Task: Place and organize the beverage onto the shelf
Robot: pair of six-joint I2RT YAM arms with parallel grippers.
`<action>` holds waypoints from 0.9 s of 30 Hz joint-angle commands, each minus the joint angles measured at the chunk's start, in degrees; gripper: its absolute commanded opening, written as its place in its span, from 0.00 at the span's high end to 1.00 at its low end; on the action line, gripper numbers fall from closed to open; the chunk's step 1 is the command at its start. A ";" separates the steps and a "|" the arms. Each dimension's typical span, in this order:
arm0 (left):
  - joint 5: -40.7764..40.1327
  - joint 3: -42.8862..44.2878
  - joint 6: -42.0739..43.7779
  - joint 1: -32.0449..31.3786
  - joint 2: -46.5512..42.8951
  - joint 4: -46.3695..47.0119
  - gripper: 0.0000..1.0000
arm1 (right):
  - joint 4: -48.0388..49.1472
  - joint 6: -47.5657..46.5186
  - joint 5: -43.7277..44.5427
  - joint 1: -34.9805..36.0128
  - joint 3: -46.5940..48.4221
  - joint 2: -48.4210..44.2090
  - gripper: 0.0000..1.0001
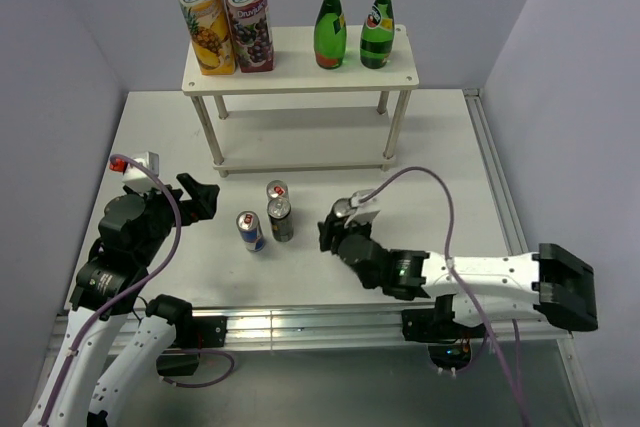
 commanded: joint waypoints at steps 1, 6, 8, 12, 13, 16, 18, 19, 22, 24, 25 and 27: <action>0.75 -0.16 1.04 0.35 -0.67 2.15 0.01 | 0.43 -1.66 1.55 -7.02 2.71 -3.93 1.00; 0.75 -0.16 1.04 0.27 -0.85 2.15 0.01 | 5.60 -6.60 -5.56 -19.77 8.77 3.70 1.00; 0.66 -0.16 0.95 0.27 -0.93 2.15 0.01 | 7.01 -8.09 -7.41 -24.50 11.75 7.99 1.00; 0.93 -0.25 1.04 0.27 -1.11 2.15 0.01 | 9.74 -9.32 -11.29 -31.37 17.29 14.16 1.00; 1.01 -0.25 1.12 0.18 -0.85 2.15 0.01 | 9.75 -10.28 -11.55 -32.35 19.92 16.61 1.00; 1.02 -0.25 1.04 0.18 -0.85 2.15 0.01 | 9.84 -12.48 -11.38 -35.07 24.93 21.01 1.00; 1.19 -0.34 1.04 0.18 -0.85 2.32 0.01 | 9.83 -13.71 -11.29 -36.83 27.14 22.69 1.00; 1.19 -0.33 1.04 0.18 -0.85 2.15 0.01 | 9.92 -13.89 -11.90 -37.45 28.89 24.26 1.00; 1.37 -0.34 1.12 0.18 -0.76 2.32 0.01 | 10.36 -14.86 -11.82 -39.64 32.06 27.43 1.00; 1.37 -0.42 1.12 0.18 -0.58 2.32 0.01 | 10.71 -15.39 -11.47 -40.70 33.47 29.11 1.00; 1.37 -0.34 1.12 0.18 -0.58 2.32 0.01 | 10.89 -15.83 -11.29 -41.40 34.35 30.59 1.00; 1.28 -0.33 1.12 0.27 -0.58 2.32 0.01 | 12.29 -16.79 -10.33 -42.11 35.06 32.10 1.00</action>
